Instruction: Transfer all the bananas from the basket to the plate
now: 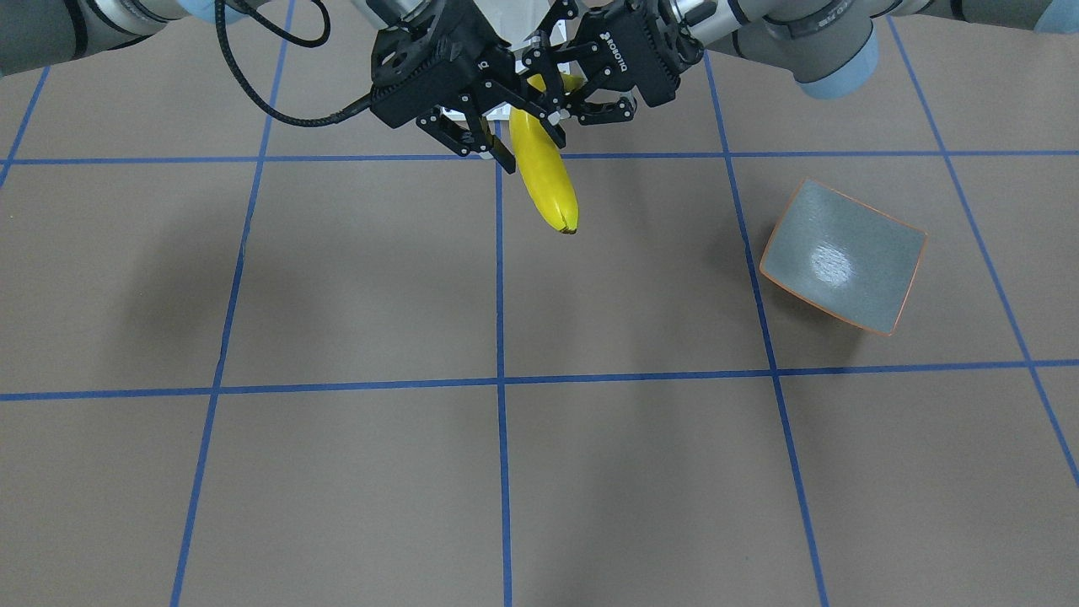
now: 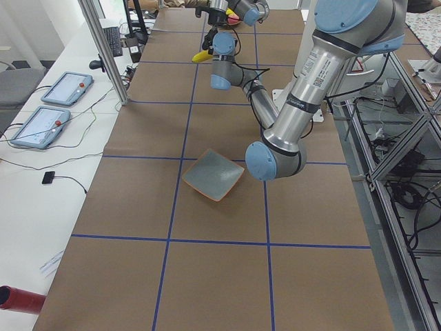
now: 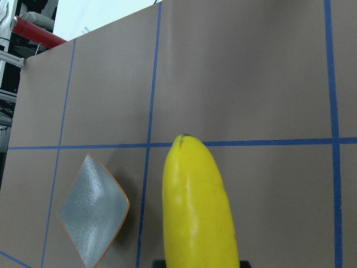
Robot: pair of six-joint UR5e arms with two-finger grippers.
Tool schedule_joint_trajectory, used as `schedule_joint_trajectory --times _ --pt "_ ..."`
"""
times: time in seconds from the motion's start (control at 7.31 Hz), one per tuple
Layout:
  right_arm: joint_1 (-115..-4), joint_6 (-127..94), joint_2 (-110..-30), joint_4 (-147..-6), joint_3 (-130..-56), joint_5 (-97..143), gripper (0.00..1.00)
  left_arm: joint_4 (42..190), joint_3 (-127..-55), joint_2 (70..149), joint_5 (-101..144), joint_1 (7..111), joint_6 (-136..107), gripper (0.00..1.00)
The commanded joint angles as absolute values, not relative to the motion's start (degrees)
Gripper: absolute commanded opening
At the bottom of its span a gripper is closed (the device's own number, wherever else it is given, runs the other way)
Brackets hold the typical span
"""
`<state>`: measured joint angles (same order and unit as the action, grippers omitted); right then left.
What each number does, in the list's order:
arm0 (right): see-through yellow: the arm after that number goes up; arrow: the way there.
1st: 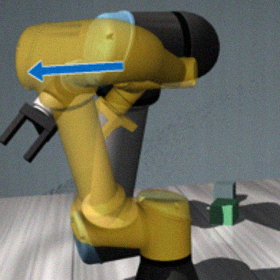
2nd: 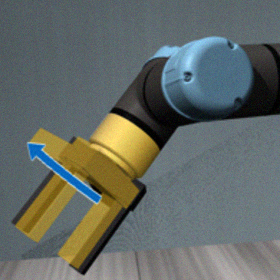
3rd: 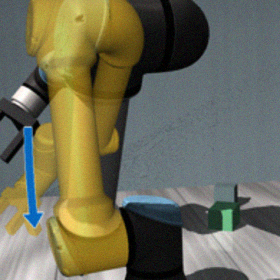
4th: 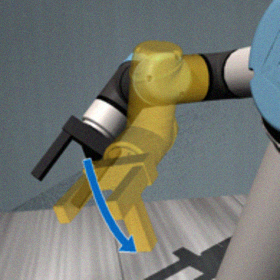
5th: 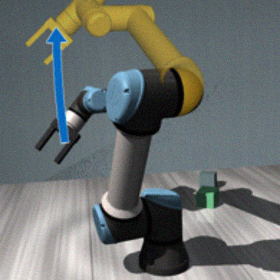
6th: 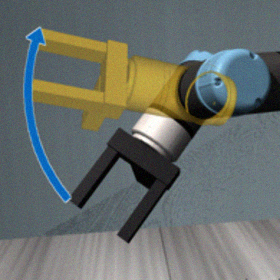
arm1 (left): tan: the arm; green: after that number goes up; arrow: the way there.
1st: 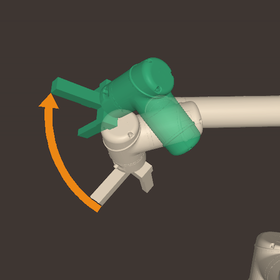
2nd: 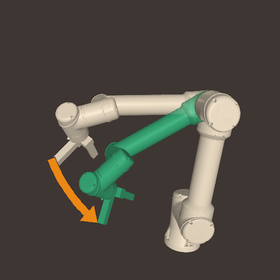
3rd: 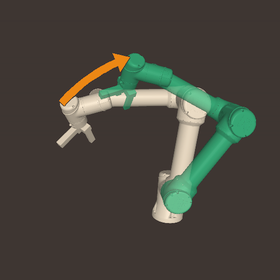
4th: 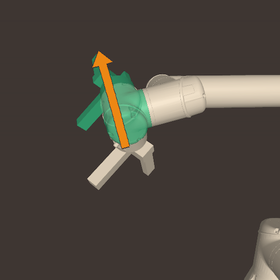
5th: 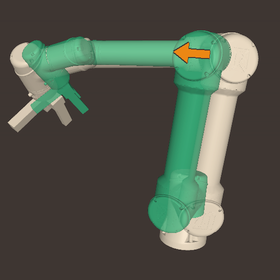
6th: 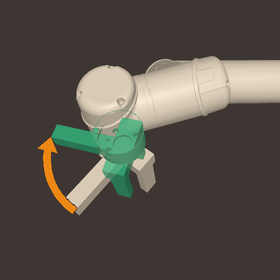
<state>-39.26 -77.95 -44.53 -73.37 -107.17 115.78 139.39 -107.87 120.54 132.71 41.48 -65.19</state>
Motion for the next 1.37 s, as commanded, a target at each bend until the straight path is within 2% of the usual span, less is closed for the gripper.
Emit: schedule_joint_trajectory --times 0.0,0.14,0.41,0.82,0.96,1.23 --pt "-40.77 -77.70 -44.56 -71.81 -109.15 115.66 1.00 139.31 -107.75 119.71 132.71 41.57 -65.13 0.00" --pt "-41.91 -77.70 -46.21 -71.89 -109.33 115.84 1.00 139.13 -108.10 117.36 132.98 41.75 -65.13 0.00" --pt "-44.55 -71.67 -54.19 -72.07 -109.34 115.93 1.00 139.04 -113.01 104.48 132.98 44.19 -64.60 0.00" --pt "-49.90 -58.32 -64.66 -72.51 -108.63 116.97 1.00 139.04 -113.29 86.55 132.37 48.33 -48.59 0.00" --pt "-52.10 -54.10 -67.30 -72.51 -108.46 119.07 1.00 138.96 -112.16 82.83 132.19 48.86 -44.43 0.00" --pt "-57.45 -44.17 -72.57 -72.33 -108.28 124.34 1.00 139.13 -106.20 82.00 132.10 49.13 -38.87 0.00"
